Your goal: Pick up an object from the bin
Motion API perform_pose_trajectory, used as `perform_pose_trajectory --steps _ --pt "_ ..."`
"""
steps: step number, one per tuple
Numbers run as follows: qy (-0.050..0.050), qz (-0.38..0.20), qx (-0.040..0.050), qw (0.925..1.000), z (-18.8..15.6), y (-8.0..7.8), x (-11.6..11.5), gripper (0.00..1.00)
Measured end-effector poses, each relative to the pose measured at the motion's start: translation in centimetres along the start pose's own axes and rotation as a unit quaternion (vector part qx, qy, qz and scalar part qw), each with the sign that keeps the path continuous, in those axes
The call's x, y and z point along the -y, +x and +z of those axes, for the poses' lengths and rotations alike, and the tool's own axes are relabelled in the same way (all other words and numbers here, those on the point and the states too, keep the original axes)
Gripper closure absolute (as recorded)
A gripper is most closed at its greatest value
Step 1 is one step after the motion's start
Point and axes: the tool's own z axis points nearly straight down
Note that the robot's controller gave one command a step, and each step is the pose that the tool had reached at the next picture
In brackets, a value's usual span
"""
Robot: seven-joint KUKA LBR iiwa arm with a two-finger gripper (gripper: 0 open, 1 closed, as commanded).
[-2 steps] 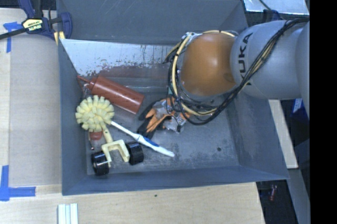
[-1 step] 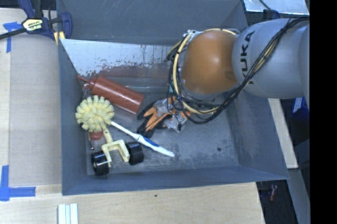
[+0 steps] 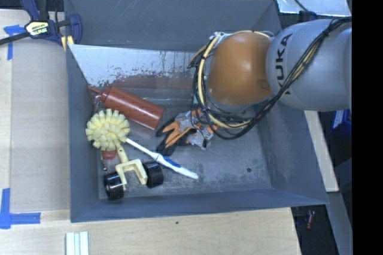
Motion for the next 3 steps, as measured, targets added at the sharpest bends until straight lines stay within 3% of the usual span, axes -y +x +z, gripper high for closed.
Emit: perform_pose_trajectory --steps 1,2,3 --pt "-0.002 0.0 -0.0024 1.0 -4.2 0.0 -0.1 1.0" --pt "0.001 0.001 0.0011 1.0 -10.3 -0.3 0.2 1.0" --pt "0.001 0.002 0.0019 1.0 -12.4 -0.4 0.2 1.0"
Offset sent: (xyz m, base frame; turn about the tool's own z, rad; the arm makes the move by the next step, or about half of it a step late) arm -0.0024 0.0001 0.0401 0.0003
